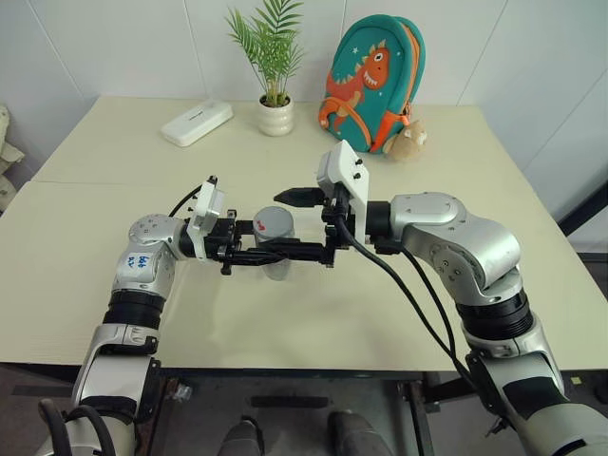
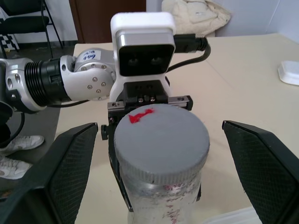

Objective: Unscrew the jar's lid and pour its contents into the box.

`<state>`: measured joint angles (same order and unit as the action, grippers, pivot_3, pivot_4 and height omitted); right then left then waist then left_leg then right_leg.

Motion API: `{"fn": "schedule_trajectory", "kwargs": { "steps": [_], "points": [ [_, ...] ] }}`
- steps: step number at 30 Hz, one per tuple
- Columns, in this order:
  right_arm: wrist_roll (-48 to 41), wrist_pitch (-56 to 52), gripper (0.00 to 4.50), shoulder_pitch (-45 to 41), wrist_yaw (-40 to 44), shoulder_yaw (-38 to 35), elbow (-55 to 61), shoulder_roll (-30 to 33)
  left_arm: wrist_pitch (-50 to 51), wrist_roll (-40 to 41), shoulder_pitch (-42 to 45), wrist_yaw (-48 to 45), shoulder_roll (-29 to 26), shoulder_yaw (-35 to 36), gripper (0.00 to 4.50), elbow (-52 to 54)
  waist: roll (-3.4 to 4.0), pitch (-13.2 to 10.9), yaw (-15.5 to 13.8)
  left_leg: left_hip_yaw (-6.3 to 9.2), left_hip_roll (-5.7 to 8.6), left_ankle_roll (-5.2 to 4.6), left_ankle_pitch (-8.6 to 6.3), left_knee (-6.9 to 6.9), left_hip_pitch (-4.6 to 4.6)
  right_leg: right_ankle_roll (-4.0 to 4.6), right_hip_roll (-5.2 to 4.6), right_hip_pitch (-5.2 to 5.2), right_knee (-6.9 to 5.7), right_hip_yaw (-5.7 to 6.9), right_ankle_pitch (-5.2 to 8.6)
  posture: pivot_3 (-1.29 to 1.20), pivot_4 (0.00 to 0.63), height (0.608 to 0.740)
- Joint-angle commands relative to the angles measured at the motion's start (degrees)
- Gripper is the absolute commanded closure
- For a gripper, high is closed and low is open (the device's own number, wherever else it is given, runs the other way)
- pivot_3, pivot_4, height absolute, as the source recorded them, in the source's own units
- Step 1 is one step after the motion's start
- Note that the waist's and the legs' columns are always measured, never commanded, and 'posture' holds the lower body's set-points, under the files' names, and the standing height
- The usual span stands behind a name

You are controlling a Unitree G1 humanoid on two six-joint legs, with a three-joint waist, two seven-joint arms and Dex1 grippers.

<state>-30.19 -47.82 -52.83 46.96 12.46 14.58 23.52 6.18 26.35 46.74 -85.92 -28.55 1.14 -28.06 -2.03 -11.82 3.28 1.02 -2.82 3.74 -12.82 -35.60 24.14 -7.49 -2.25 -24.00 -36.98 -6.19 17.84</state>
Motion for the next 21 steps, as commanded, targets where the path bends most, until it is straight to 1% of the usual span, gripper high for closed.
{"fn": "schedule_trajectory", "kwargs": {
  "steps": [1, 16, 17, 19, 21],
  "points": [
    [0.19, 0.30, 0.01, -1.54, 0.41, -0.38, 1.55, 0.40, -0.70, -0.05, 1.76, -0.78, -0.05, 0.33, 2.56, 0.50, 0.00, 0.00, 0.00, 0.00, 0.00, 0.00, 0.00, 0.00, 0.00, 0.00, 0.00, 0.00, 0.00, 0.00, 0.00, 0.00, 0.150, 0.740],
    [0.16, 1.37, 0.01, -2.51, 1.03, -0.68, -0.15, 0.19, -1.03, -0.16, 1.73, -0.56, 0.27, 0.42, 2.56, 0.50, 0.00, 0.00, -0.03, 0.00, 0.00, 0.00, 0.00, 0.00, 0.00, 0.00, 0.00, 0.00, 0.00, 0.00, 0.00, 0.00, 0.150, 0.740],
    [0.18, 1.38, 0.39, -2.51, 1.07, -0.66, -0.21, 0.20, -1.06, -0.18, 1.74, -0.51, 0.29, 0.42, 2.56, 0.47, 0.00, 0.00, -0.02, 0.00, 0.00, 0.00, 0.00, 0.00, 0.00, 0.00, 0.00, 0.00, 0.00, 0.00, 0.00, 0.00, 0.150, 0.740],
    [0.03, 1.16, 0.90, -2.52, 1.26, -0.67, -0.23, 0.28, -0.97, -0.16, 1.68, -0.41, 0.32, 0.41, 2.56, 0.59, 0.00, 0.00, -0.02, 0.00, 0.00, 0.00, 0.00, 0.00, 0.00, 0.00, 0.00, 0.00, 0.00, 0.00, 0.00, 0.00, 0.150, 0.740],
    [-0.23, 1.44, 1.63, -2.55, 1.52, -0.86, -0.28, 0.02, -0.96, -0.16, 1.62, -0.37, 0.31, 0.42, 2.56, 0.64, 0.00, 0.00, -0.02, 0.00, 0.00, 0.00, 0.00, 0.00, 0.00, 0.00, 0.00, 0.00, 0.00, 0.00, 0.00, 0.00, 0.150, 0.740]
  ]
}}
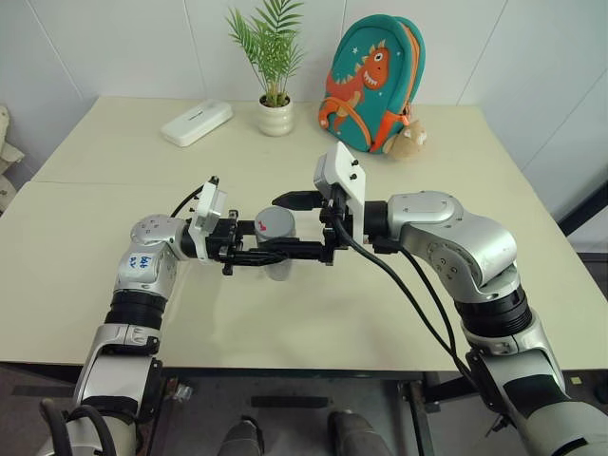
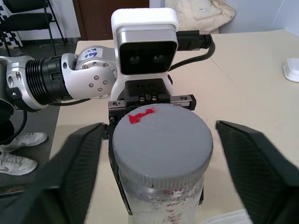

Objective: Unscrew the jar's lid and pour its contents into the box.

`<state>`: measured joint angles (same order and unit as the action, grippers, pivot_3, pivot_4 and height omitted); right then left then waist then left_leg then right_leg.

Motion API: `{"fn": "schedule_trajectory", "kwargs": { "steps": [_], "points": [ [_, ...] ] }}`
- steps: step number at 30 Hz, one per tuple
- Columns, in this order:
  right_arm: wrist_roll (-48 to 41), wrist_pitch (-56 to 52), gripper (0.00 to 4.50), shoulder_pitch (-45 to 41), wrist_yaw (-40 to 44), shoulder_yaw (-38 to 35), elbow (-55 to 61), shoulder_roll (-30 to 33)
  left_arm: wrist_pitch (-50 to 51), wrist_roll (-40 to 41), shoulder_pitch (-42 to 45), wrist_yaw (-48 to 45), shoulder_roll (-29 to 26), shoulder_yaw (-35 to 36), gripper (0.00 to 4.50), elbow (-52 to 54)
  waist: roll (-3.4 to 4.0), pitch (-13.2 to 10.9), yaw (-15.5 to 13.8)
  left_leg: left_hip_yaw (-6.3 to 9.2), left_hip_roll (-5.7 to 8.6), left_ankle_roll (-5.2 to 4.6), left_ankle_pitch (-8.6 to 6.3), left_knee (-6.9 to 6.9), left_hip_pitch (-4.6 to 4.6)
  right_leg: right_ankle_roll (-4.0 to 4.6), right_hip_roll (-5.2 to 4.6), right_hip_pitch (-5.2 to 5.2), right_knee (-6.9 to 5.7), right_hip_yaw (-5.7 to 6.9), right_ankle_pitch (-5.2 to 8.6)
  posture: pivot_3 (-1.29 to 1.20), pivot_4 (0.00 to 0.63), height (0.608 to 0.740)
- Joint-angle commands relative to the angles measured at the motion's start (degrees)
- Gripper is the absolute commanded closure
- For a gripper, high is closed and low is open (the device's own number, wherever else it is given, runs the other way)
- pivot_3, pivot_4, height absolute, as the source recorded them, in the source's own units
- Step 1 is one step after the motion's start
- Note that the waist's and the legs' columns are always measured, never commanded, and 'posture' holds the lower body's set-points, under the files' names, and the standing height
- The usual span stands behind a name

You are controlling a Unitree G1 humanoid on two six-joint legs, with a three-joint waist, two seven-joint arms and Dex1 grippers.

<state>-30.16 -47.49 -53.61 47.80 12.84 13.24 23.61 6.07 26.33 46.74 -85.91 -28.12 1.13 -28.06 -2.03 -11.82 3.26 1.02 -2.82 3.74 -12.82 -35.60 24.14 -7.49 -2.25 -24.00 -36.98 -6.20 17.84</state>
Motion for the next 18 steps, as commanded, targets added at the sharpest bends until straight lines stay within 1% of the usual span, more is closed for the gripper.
{"fn": "schedule_trajectory", "kwargs": {
  "steps": [1, 9, 18],
  "points": [
    [-0.26, 1.13, 1.92, -1.91, 0.55, -1.34, 0.90, -0.26, -0.85, -0.13, 1.59, -0.35, -0.14, 0.46, 2.56, 0.63, 0.00, 0.00, -0.01, 0.00, 0.00, 0.00, 0.00, 0.00, 0.00, 0.00, 0.00, 0.00, 0.00, 0.00, 0.00, 0.00, 0.150, 0.740],
    [-0.81, 1.01, 1.95, -2.40, 1.10, -2.13, 0.99, 0.13, -0.82, -0.57, 1.10, -0.50, -0.48, 0.07, 2.56, 0.65, 0.00, 0.00, 0.00, 0.00, 0.00, 0.00, 0.00, 0.00, 0.00, 0.00, 0.00, 0.00, 0.00, 0.00, 0.00, 0.00, 0.150, 0.740],
    [-2.03, 1.85, 1.95, -5.77, 1.58, -5.69, -1.09, 0.77, 0.58, -1.64, 0.54, -1.42, -1.35, -1.23, 2.56, 0.78, 0.00, 0.00, -0.01, 0.00, 0.00, 0.00, 0.00, 0.00, 0.00, 0.00, 0.00, 0.00, 0.00, 0.00, 0.00, 0.00, 0.150, 0.740]
  ]
}}
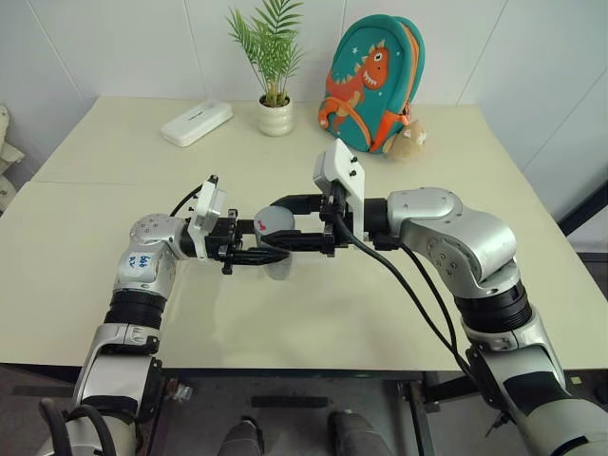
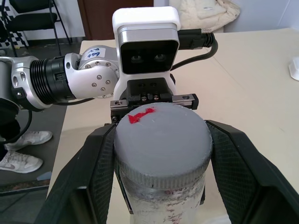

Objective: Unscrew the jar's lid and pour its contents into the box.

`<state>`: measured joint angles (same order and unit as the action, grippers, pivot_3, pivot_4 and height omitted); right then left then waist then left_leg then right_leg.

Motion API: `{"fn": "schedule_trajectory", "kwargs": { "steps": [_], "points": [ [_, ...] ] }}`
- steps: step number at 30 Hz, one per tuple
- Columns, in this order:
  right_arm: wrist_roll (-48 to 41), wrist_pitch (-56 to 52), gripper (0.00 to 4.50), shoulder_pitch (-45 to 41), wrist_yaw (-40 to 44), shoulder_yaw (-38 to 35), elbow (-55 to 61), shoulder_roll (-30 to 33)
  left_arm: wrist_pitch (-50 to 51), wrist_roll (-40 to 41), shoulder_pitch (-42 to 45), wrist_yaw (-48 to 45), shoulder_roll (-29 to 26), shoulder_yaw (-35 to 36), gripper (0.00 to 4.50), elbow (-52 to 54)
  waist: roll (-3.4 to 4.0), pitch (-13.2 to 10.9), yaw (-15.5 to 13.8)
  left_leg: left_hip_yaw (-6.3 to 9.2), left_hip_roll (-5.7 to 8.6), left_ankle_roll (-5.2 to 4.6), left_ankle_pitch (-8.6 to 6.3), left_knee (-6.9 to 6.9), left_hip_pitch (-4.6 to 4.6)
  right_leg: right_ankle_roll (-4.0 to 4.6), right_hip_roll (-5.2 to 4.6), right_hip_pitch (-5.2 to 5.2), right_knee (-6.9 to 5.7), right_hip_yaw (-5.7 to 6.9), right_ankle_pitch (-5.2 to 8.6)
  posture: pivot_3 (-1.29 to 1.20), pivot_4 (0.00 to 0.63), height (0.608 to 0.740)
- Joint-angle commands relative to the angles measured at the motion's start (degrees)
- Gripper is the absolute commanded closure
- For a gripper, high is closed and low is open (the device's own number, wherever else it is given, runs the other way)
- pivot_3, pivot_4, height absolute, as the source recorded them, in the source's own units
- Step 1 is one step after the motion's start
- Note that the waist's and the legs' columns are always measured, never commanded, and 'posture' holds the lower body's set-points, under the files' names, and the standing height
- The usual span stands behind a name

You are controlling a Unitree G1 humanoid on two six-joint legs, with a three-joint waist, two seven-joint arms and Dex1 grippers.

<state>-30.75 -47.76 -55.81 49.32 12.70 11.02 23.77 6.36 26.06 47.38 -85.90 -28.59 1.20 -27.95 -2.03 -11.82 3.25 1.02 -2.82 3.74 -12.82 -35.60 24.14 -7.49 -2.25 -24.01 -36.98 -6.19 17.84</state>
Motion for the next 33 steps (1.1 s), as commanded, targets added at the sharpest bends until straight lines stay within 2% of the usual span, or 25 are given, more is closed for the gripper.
{"fn": "schedule_trajectory", "kwargs": {
  "steps": [1, 24, 33],
  "points": [
    [-1.43, 2.27, 1.95, -3.91, 0.04, -5.78, 0.87, 0.70, 0.51, -1.40, -0.16, -1.51, -0.96, -1.44, 2.56, 0.73, 0.00, 0.00, 0.00, 0.00, 0.00, 0.00, 0.00, 0.00, 0.00, 0.00, 0.00, 0.00, 0.01, 0.00, 0.00, 0.00, 0.150, 0.740],
    [-0.68, 6.88, 1.95, -7.07, 1.95, -7.80, -1.34, 1.73, 4.54, -1.08, -3.14, -1.70, -0.96, -3.09, 2.56, 5.24, 0.00, 0.00, 0.02, -0.01, 0.00, 0.00, 0.00, 0.00, 0.00, 0.00, 0.00, 0.00, 0.00, 0.00, 0.00, 0.00, 0.150, 0.740],
    [-3.15, 6.24, 1.95, -6.61, 5.37, -7.68, -0.59, 2.32, 2.88, -1.25, -3.69, -2.11, -1.11, -2.75, 2.56, 4.72, 0.00, 0.00, 0.03, -0.01, 0.00, 0.00, 0.00, 0.00, 0.00, 0.00, 0.00, 0.00, 0.00, 0.00, 0.00, 0.00, 0.150, 0.740]
  ]
}}
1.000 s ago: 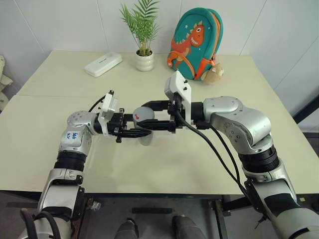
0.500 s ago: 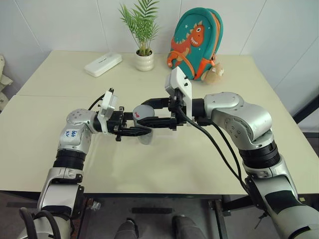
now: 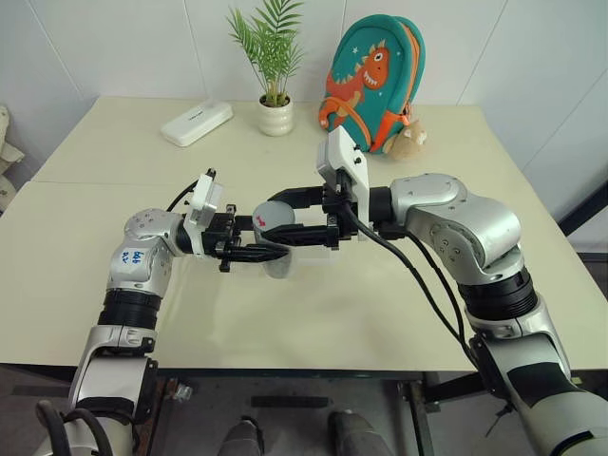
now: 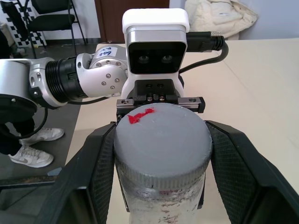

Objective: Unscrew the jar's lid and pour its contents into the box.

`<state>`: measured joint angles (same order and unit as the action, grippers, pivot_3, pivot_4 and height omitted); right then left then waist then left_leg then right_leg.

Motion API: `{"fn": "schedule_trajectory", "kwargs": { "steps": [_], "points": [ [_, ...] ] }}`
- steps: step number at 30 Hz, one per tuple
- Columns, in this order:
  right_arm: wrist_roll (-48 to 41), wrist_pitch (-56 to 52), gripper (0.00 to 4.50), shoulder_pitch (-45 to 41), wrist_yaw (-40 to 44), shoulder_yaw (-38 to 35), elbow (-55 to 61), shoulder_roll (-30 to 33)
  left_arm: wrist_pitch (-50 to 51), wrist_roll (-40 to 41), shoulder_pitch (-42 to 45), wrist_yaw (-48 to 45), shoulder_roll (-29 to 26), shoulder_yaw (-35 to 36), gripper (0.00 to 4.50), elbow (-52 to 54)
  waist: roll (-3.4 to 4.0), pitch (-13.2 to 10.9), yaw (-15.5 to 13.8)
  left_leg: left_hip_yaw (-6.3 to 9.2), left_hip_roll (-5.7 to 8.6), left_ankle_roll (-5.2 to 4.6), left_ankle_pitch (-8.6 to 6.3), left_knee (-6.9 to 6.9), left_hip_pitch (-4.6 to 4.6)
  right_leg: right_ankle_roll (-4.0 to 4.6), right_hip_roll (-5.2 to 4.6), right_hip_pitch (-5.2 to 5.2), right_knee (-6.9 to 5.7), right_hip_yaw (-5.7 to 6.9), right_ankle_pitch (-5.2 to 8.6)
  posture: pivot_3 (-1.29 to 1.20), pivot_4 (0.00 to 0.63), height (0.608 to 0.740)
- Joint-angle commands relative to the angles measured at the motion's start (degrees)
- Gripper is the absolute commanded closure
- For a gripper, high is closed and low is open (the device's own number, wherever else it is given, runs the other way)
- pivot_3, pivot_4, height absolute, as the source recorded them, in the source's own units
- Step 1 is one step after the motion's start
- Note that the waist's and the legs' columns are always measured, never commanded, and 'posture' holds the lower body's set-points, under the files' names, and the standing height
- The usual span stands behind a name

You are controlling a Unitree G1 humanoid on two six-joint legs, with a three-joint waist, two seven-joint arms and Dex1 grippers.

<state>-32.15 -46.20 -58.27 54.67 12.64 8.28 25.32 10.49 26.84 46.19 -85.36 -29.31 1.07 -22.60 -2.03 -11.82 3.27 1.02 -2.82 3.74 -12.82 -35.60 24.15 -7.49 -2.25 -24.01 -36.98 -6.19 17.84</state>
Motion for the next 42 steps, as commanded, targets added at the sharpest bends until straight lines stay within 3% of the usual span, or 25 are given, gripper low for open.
{"fn": "schedule_trajectory", "kwargs": {
  "steps": [1, 17, 25, 33, 42],
  "points": [
    [-1.72, 4.78, 1.95, -4.22, 0.21, -7.50, 2.01, 0.72, -1.82, -2.23, -2.33, -2.88, -0.40, -2.69, 2.56, -1.15, 0.00, 0.00, 0.01, 0.00, 0.00, 0.00, 0.00, 0.00, 0.00, 0.00, 0.00, 0.00, 0.00, 0.00, 0.00, 0.00, 0.150, 0.740],
    [-0.21, 9.36, 1.95, -5.79, 2.34, -7.55, -0.80, -0.31, -3.97, -1.20, 0.74, -4.18, -0.45, -3.66, 2.56, -6.65, 0.26, -0.16, 0.02, -0.02, -0.03, 0.00, 0.00, 0.03, 0.01, 0.02, 0.04, -0.03, -0.01, -0.03, 0.01, 0.00, 0.150, 0.740],
    [3.87, 9.60, 1.95, -2.76, -0.82, -9.47, -3.07, 4.41, -1.09, 1.20, 3.77, -0.94, -2.62, 0.54, 2.56, -2.95, 0.25, -0.16, -0.09, -0.02, -0.02, 0.00, 0.00, 0.02, 0.02, 0.02, 0.04, -0.03, -0.01, -0.03, 0.01, 0.00, 0.150, 0.740],
    [8.76, 4.17, 1.95, 15.79, -11.51, -14.60, 1.74, 11.86, -1.61, -0.33, 5.68, 2.75, -9.97, 5.82, 2.56, -3.20, 0.25, -0.16, -0.02, -0.05, 0.00, -0.01, -0.01, 0.07, 0.02, 0.01, 0.02, -0.04, 0.07, -0.07, 0.02, 0.00, 0.150, 0.740],
    [9.27, 2.67, 1.95, 40.10, -20.49, -18.50, 7.49, 7.36, -8.55, -3.46, 5.74, 8.76, -11.47, 8.78, 2.56, -10.51, 0.25, -0.16, -0.03, -0.15, 0.00, -0.02, 0.00, -0.01, 0.01, -0.04, 0.05, -0.09, -0.05, -0.20, 0.02, 0.00, 0.150, 0.740]
  ]
}}
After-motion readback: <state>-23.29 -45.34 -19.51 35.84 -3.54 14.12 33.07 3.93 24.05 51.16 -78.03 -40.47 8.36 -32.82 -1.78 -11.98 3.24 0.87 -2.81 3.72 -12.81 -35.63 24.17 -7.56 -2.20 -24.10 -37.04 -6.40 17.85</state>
